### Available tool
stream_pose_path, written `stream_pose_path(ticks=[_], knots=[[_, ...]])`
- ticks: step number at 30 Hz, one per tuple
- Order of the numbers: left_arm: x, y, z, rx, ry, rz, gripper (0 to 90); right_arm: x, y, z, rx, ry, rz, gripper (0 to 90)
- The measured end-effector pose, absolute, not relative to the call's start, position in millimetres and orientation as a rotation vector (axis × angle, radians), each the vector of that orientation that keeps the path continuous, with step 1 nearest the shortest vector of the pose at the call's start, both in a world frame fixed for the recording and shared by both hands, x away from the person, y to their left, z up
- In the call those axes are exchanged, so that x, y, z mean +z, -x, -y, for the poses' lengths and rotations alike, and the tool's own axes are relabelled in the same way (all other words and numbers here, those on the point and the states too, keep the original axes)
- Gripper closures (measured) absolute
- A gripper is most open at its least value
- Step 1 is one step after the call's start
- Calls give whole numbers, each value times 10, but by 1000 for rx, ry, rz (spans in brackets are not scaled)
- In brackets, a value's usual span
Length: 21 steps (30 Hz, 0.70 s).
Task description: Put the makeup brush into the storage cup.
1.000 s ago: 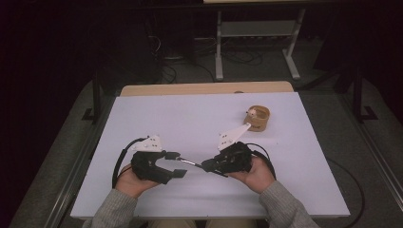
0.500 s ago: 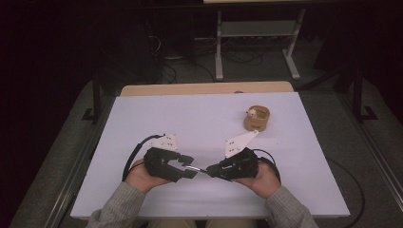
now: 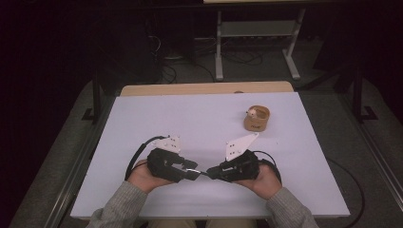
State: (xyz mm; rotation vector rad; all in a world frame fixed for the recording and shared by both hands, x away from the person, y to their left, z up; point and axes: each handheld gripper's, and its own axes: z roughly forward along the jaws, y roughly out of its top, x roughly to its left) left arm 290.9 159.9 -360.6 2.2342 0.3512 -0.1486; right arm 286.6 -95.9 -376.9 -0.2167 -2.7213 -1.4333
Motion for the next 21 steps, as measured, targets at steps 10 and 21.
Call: stream_pose_path(ticks=[10, 21], knots=[[-3618, -2919, -1613, -182, -2241, -324, 706, -3778, -2853, 927, -1421, 188, 2734, 833], [-3610, -2927, -1617, -229, -2243, -284, 783, -3777, -2828, 925, -1413, 157, 2748, 833]])
